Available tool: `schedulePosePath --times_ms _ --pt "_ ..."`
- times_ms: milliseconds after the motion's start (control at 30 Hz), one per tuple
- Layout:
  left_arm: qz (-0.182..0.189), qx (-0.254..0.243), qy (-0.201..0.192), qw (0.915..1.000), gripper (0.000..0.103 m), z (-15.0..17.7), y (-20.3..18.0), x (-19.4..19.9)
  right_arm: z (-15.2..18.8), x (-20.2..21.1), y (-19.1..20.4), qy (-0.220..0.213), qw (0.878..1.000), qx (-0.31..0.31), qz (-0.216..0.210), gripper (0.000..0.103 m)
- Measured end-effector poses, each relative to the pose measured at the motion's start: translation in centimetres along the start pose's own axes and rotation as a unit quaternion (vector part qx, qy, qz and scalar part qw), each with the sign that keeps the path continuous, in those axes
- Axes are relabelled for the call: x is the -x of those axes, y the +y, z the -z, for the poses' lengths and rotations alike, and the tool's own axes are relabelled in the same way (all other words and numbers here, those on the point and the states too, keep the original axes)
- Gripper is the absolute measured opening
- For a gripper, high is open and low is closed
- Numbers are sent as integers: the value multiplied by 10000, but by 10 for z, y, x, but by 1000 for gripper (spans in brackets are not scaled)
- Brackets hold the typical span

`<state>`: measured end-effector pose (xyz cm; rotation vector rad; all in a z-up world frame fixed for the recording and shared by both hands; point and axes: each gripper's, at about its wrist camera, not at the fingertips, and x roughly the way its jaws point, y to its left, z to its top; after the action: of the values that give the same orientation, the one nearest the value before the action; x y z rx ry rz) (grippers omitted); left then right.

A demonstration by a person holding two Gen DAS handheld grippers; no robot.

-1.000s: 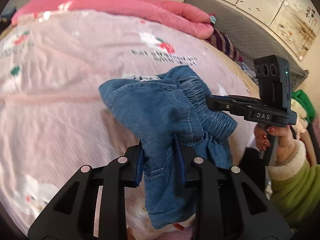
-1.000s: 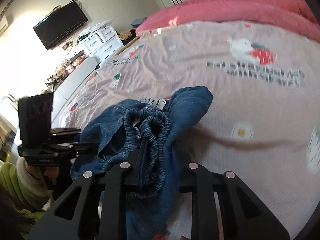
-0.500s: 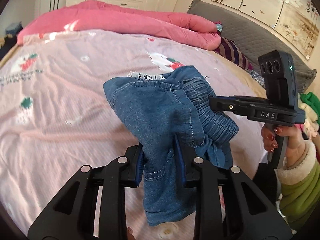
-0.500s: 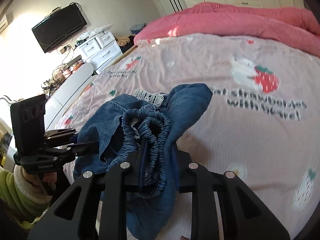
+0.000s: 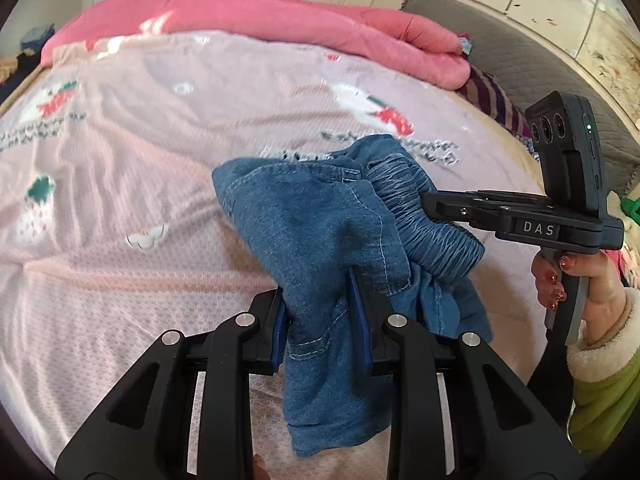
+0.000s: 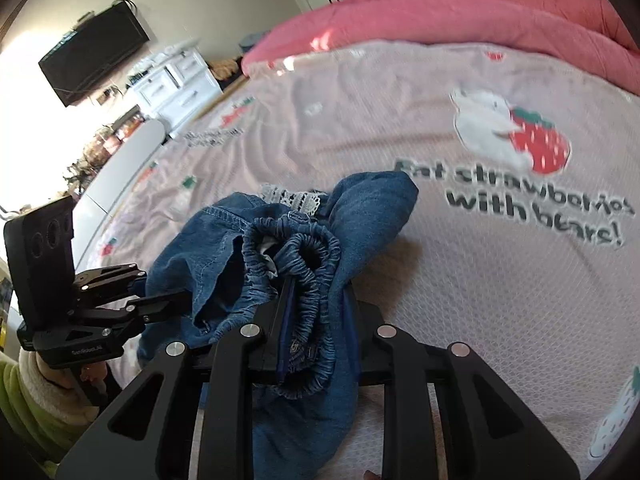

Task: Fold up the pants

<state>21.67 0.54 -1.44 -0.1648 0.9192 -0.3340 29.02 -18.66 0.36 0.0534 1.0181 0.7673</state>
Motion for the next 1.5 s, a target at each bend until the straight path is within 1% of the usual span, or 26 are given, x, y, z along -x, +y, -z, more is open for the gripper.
schedulePosePath --times_ms 100,333,367,433,467,567,600,633,667,733,867,933,967,1000,1033,1067,1100,1133,1200,1267,1367,1467,1500 --pt "-6 34 73 10000 19 3 3 -6 2 -5 -6 47 9999 -94 -16 21" --pt "-45 106 175 9998 19 7 8 -19 9 -15 -19 184 9993 -326 45 31" --pt "-48 120 176 9998 19 8 9 -20 10 -16 -19 198 9992 -340 113 33" --pt "-49 143 180 9997 19 10 10 -21 10 -16 -18 211 9990 -281 282 42" --pt "-48 156 173 9997 20 10 11 -20 11 -16 -17 219 9986 -262 401 44" --pt "-77 169 167 9997 23 10 14 -22 11 -16 -15 219 9979 -224 558 50" --pt "-96 161 165 9997 25 9 14 -23 12 -15 -13 209 9975 -199 651 53" --pt "-126 160 163 9997 31 9 14 -23 11 -15 -12 189 9973 -153 696 55" --pt "-171 178 149 9996 33 9 15 -23 11 -13 -10 145 9971 -113 732 56" --pt "-178 201 123 9996 36 9 15 -21 12 -9 -7 78 9969 -49 781 61" --pt "-298 112 59 9995 39 12 12 -15 16 -5 -2 24 9960 31 891 64" --pt "-333 79 3 9994 41 13 9 -9 18 0 0 -67 9962 -7 872 67" --pt "-358 61 -25 9993 46 14 8 -6 19 4 0 -115 9963 -41 854 68" --pt "-366 53 -44 9993 49 14 6 -4 20 7 1 -166 9960 -56 874 70" --pt "-371 36 -81 9993 49 16 4 0 21 12 3 -226 9957 -53 897 74" --pt "-381 13 -131 9992 50 17 2 5 24 18 6 -308 9956 -12 888 75" --pt "-404 -14 -182 9990 54 19 -1 10 25 23 9 -371 9953 19 896 75" --pt "-433 -25 -238 9988 58 20 -2 14 27 27 11 -427 9949 46 910 79" --pt "-419 -16 -355 9985 60 22 -7 25 32 39 19 -602 9936 116 946 83" --pt "-431 -15 -437 9981 62 26 -11 35 37 49 25 -718 9923 178 991 85" --pt "-456 -43 -540 9975 68 30 -17 48 44 62 34 -876 9900 252 1074 88" --pt "-449 -11 -627 9970 78 37 -23 59 53 75 44 -1062 9870 326 1165 93" --pt "-449 -4 -643 9969 83 40 -25 63 57 80 49 -1136 9858 356 1187 94"
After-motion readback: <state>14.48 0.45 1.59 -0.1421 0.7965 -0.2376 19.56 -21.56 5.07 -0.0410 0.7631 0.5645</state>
